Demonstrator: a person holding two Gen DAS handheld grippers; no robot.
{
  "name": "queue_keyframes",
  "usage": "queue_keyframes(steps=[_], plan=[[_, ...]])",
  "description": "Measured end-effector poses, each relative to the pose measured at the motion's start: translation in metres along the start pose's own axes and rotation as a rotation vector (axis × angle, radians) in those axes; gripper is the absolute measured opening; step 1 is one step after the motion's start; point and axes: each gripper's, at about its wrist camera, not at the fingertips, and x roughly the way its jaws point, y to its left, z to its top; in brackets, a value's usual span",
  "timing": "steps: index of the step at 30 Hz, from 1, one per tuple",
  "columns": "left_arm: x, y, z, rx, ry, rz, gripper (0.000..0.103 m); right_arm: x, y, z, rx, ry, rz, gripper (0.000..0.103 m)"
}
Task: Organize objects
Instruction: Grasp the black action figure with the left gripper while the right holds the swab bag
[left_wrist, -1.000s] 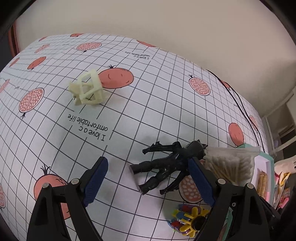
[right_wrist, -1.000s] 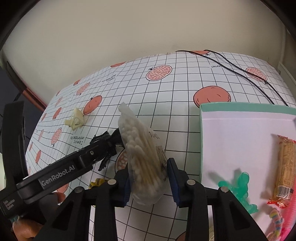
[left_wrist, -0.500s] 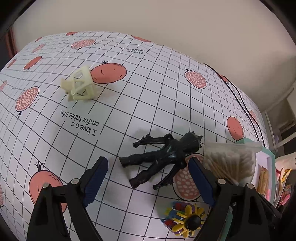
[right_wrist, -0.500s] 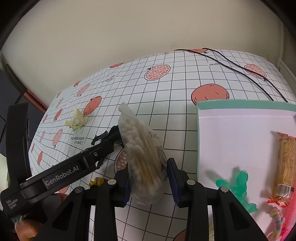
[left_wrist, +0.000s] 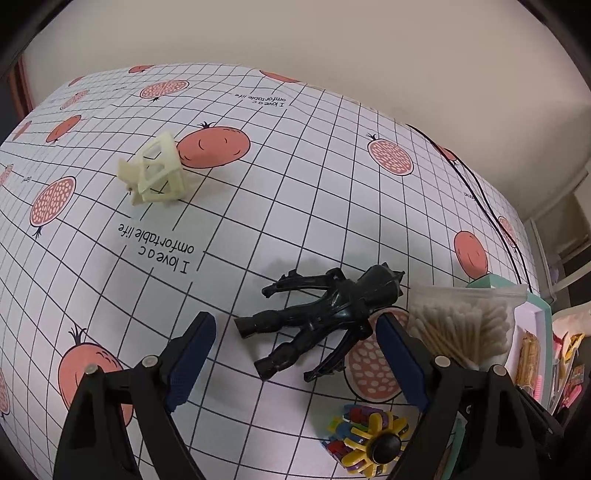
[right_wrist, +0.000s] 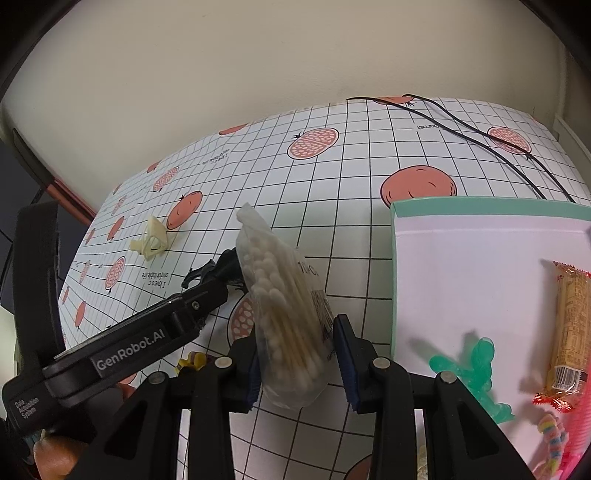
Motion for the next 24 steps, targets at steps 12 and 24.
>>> queue_keyframes(steps=[12, 24], plan=[[-0.0049, -0.0009, -0.0002, 0.004, -0.012, -0.008, 0.076, -0.0009, 0.0009, -0.0001, 0.003, 0.002, -0.002, 0.037], [-0.0074, 0.0022, -0.0014, -0.034, -0.007, -0.026, 0.043, -0.0014, -0.0025, -0.0003, 0.015, 0.005, 0.003, 0.037]])
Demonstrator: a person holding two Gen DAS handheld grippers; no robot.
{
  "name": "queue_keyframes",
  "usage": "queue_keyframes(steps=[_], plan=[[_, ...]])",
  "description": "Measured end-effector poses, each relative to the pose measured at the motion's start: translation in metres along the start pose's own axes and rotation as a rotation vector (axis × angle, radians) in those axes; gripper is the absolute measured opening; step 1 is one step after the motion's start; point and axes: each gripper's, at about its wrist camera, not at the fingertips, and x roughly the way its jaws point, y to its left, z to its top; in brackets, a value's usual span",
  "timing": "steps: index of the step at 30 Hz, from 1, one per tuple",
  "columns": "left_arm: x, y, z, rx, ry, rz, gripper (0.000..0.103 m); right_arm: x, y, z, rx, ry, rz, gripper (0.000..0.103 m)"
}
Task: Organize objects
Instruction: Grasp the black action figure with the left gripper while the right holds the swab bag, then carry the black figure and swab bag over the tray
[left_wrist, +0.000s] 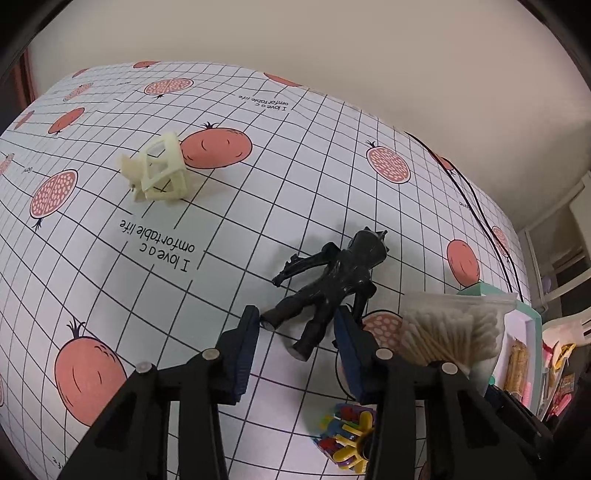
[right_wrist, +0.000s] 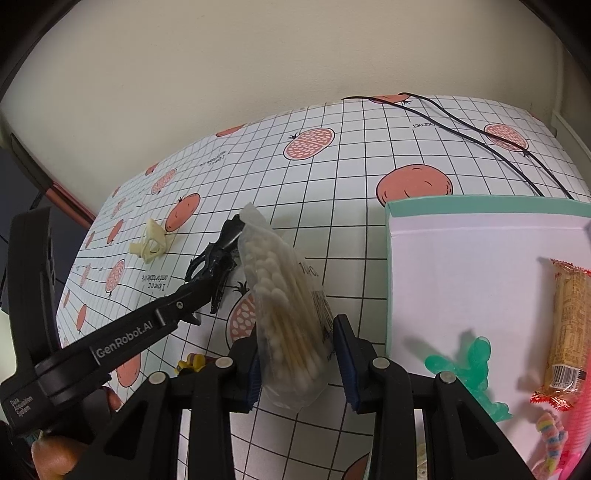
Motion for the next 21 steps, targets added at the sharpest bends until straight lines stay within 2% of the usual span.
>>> queue_keyframes(steps=[8, 16, 21], plan=[[-0.004, 0.003, 0.004, -0.002, -0.018, -0.012, 0.039, 0.0, 0.0, 0.0, 0.002, 0.0, 0.002, 0.037], [-0.01, 0.002, 0.005, 0.005, -0.057, -0.024, 0.038, -0.006, 0.001, 0.002, 0.005, -0.016, 0.013, 0.03], [-0.015, 0.0, 0.007, 0.005, -0.079, -0.034, 0.038, -0.009, 0.002, 0.003, 0.005, -0.032, 0.014, 0.029]])
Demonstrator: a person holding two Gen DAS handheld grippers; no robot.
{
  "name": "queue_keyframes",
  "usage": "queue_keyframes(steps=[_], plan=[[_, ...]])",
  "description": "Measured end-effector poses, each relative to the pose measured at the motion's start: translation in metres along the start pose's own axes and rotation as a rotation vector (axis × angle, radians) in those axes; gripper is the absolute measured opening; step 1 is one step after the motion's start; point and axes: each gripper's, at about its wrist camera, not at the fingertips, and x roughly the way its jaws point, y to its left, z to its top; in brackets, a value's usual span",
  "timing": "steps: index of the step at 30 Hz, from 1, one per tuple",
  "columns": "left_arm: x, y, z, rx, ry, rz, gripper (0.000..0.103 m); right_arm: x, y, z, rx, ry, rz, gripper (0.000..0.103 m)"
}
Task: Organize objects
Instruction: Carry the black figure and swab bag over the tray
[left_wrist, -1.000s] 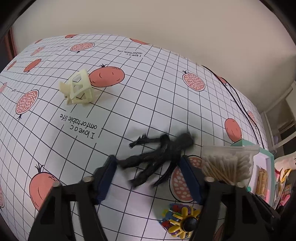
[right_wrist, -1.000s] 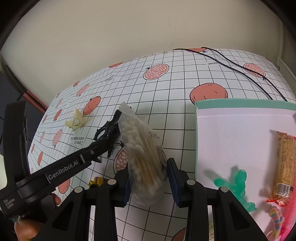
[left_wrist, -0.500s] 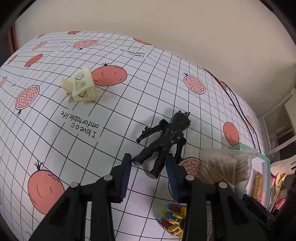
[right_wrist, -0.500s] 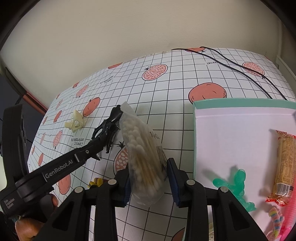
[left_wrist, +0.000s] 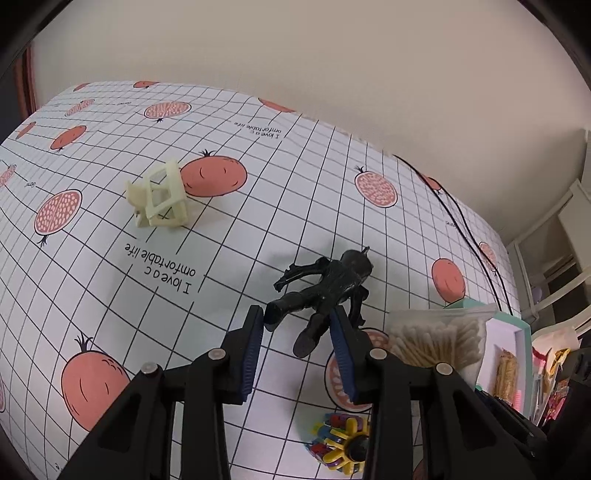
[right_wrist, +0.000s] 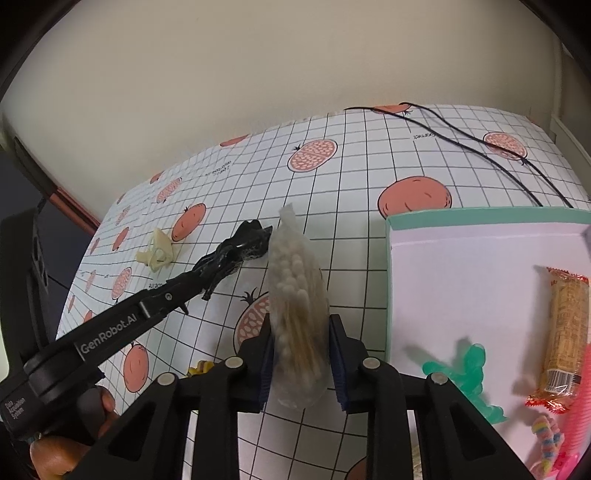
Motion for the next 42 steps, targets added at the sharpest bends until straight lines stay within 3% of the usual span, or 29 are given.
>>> queue_keyframes(steps=[17, 25, 42], plan=[[-0.025, -0.01, 0.003, -0.013, -0.084, -0.039, 0.038, -0.035, -0.003, 0.007, 0.019, -0.07, 0.002, 0.029], [-0.046, -0.028, -0.002, -0.017, -0.112, -0.103, 0.038, -0.062, -0.012, -0.001, 0.014, -0.098, -0.042, 0.029], [-0.055, -0.066, -0.027, -0.03, -0.069, -0.231, 0.038, -0.1, -0.052, -0.022, 0.041, -0.111, -0.138, 0.029]])
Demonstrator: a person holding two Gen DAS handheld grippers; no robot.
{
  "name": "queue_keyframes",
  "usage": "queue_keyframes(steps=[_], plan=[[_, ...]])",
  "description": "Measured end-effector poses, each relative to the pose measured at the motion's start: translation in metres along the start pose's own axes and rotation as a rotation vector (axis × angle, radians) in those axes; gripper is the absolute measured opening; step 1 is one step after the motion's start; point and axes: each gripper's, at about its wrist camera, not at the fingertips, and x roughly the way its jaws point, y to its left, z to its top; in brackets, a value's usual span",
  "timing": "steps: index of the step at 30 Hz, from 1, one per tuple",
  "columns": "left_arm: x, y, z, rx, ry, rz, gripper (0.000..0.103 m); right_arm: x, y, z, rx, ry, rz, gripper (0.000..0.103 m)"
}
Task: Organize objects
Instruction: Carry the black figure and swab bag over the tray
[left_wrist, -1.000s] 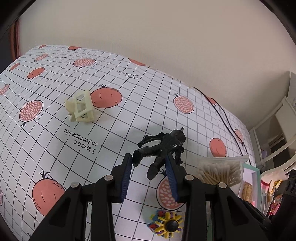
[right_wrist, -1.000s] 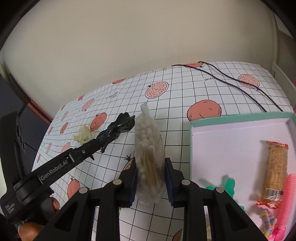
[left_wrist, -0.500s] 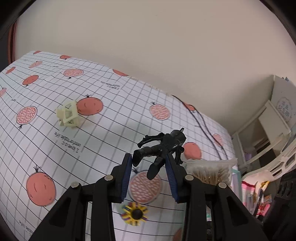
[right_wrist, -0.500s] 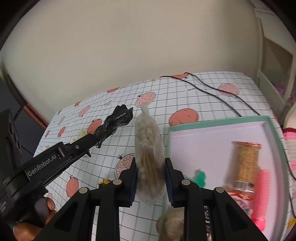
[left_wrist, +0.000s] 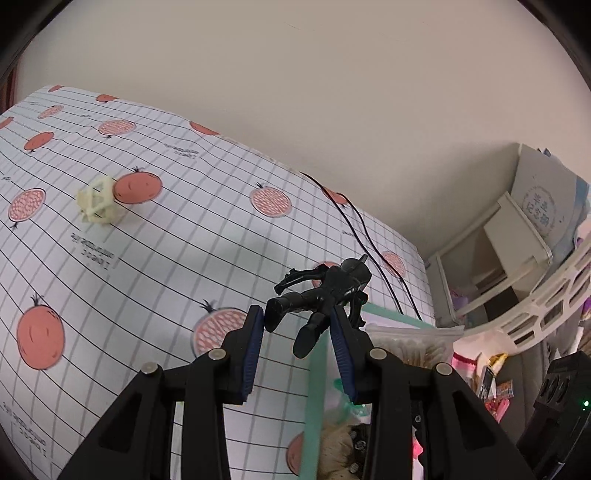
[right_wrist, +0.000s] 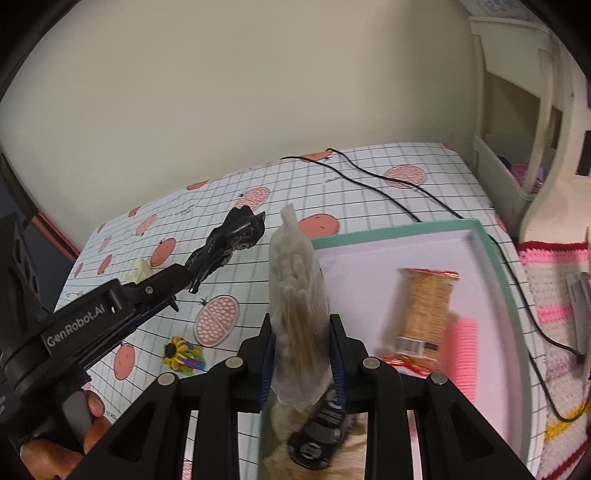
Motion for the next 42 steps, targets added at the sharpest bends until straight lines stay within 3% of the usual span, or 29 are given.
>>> queue_keyframes(steps=[16, 23, 32, 42], plan=[[0.022, -0.056, -0.035, 0.096, 0.089, -0.037, 0.038, -0.015, -0.068, 0.0, 0.077, -0.017, -0.121, 0.029], [0.032, -0.076, -0.057, 0.186, 0.114, -0.023, 0.038, -0.017, -0.092, -0.001, 0.114, -0.026, -0.221, 0.029], [0.042, -0.07, -0.065, 0.175, 0.164, 0.001, 0.038, -0.019, -0.098, -0.002, 0.078, -0.048, -0.365, 0.029], [0.051, -0.074, -0.071, 0.206, 0.215, 0.024, 0.039, 0.001, -0.1, -0.01, 0.042, 0.032, -0.412, 0.029]])
